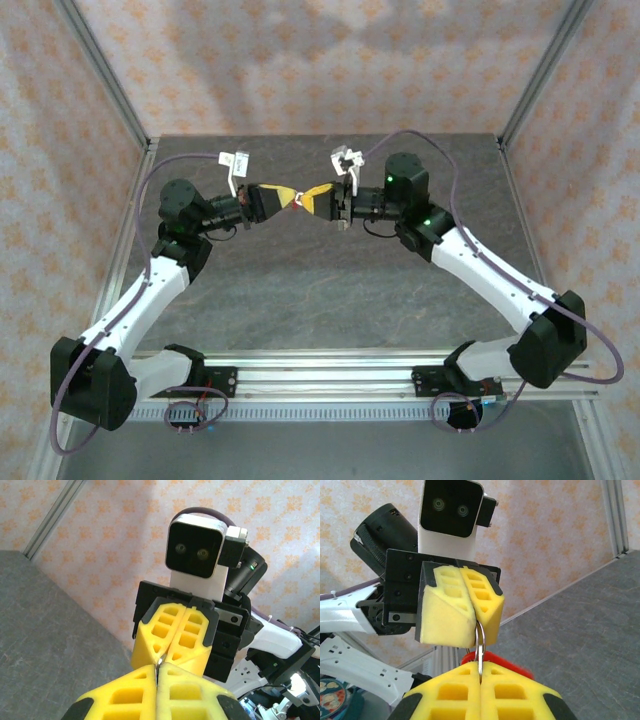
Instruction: Remove the keys from the keyring
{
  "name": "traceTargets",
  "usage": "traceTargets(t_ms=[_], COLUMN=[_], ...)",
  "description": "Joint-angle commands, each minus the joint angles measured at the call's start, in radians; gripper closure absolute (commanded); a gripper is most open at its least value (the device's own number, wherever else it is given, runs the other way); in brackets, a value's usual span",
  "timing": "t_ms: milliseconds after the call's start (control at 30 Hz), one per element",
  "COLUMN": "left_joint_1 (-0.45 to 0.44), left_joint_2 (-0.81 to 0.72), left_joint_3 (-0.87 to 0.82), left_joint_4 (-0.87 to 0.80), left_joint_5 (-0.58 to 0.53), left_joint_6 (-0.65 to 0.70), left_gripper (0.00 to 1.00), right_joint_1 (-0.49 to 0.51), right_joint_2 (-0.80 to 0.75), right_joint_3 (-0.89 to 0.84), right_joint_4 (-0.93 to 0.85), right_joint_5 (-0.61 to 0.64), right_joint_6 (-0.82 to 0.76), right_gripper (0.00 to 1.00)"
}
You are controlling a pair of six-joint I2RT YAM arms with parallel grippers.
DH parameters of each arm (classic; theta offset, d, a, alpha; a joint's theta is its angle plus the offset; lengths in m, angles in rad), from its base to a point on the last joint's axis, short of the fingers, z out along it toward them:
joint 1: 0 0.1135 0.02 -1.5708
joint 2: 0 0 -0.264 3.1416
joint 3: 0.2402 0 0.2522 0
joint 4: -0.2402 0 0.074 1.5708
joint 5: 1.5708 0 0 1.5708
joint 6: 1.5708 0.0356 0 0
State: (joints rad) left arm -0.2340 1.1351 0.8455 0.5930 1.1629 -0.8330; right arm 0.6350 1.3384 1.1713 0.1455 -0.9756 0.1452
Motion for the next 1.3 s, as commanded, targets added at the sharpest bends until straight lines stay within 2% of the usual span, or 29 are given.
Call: traceTargets(t_ms=[0,133,267,300,367,533,667,867,1067,1167,1267], left_joint_1=[0.002,0.002,0.010,0.014,0.024,0.040,0.045,0.044,0.045,0.044,0.045], left_joint_2=[-0.001,-0.013,-0.045,-0.051,-0.065,-0.078,-0.087,-0.106,-0.106,-0.094,-0.097], left_joint_3=[-0.003,-0.015,-0.026,-0.029,-0.038,-0.043,-0.038,-0.029,0.004,0.002,-0.018], left_joint_4=[0.129,0.116,0.053,0.040,0.017,-0.006,-0.100,-0.319,-0.574,-0.588,-0.548], left_joint_5=[-0.049,-0.045,-0.061,-0.068,-0.085,-0.092,-0.115,-0.210,-0.413,-0.423,-0.440], left_joint_6=[-0.045,-0.034,0.017,0.027,0.042,0.060,0.132,0.278,0.431,0.432,0.416], left_gripper=[1.00,1.00,0.97,0.94,0.72,0.70,0.67,0.55,0.47,0.48,0.47], right_joint_1=[0.026,0.026,0.022,0.019,0.014,0.001,-0.015,-0.038,-0.041,-0.041,-0.043], right_joint_2=[-0.046,-0.060,-0.059,-0.059,-0.060,-0.064,-0.054,-0.014,0.053,0.054,0.060], right_joint_3=[-0.033,-0.043,-0.005,-0.004,0.002,0.019,0.039,0.058,0.114,0.106,0.113], right_joint_4=[0.087,0.096,0.016,0.011,-0.018,-0.102,-0.179,-0.278,-0.381,-0.370,-0.411], right_joint_5=[0.053,0.102,0.132,0.134,0.149,0.169,0.199,0.243,0.262,0.299,0.331], right_joint_6=[-0.006,0.004,-0.022,-0.024,-0.029,-0.067,-0.083,-0.093,-0.105,-0.078,-0.140], right_gripper=[1.00,1.00,1.00,1.00,1.00,1.00,1.00,1.00,1.00,0.98,1.00])
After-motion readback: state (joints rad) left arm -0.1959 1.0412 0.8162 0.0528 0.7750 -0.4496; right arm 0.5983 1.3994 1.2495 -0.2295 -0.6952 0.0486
